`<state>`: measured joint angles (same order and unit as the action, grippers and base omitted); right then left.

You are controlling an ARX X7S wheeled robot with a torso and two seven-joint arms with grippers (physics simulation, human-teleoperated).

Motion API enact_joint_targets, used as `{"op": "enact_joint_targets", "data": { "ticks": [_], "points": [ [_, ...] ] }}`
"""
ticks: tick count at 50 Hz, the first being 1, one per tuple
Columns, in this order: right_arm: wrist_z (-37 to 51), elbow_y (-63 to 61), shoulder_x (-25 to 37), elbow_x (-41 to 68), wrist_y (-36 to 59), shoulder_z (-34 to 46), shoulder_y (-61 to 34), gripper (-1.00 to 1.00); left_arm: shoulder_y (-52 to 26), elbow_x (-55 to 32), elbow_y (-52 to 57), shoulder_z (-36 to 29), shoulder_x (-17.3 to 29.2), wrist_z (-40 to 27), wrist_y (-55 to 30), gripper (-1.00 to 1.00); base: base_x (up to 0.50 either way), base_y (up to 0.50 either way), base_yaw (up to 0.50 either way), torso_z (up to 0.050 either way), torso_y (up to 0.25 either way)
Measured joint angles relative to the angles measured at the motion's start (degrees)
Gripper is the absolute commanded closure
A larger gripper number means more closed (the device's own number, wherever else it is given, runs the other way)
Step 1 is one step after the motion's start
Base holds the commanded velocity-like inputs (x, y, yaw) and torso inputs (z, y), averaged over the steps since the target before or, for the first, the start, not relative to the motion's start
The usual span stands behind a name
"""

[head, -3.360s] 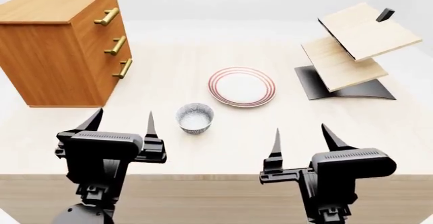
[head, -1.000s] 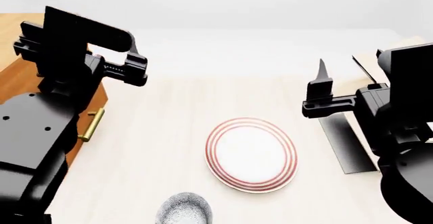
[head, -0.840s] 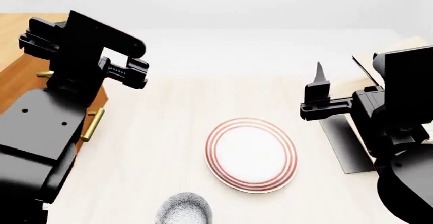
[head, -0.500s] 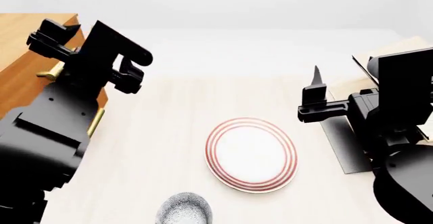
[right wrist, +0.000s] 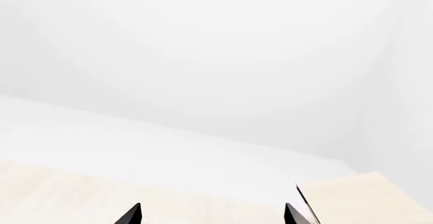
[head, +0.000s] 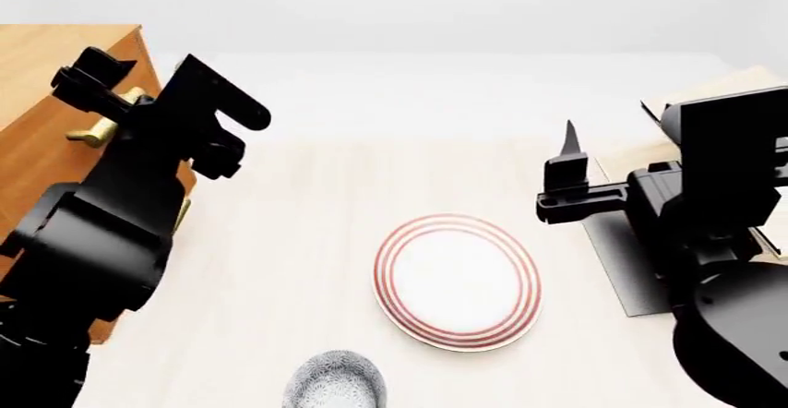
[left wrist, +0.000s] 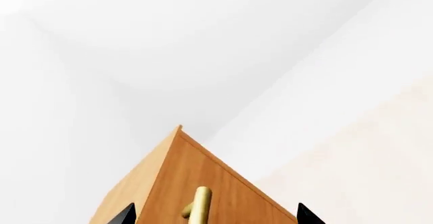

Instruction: Open the top drawer of the cabinet and put the bowl in it.

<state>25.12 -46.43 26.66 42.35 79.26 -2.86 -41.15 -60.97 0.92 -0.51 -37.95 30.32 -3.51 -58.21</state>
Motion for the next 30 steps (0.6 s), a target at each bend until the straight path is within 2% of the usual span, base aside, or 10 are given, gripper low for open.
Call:
{"op": "enact_joint_targets", "data": {
  "ticks": [30],
  "points": [
    [0.2,1.5,0.7,-0.2,-3.3,1.0,1.7,-1.0,-5.0,2.9,-22.2,-4.2,-5.4,-2.2,8.9,-1.0,0.0,0.0,0.0,0.0,0.0]
  ]
}}
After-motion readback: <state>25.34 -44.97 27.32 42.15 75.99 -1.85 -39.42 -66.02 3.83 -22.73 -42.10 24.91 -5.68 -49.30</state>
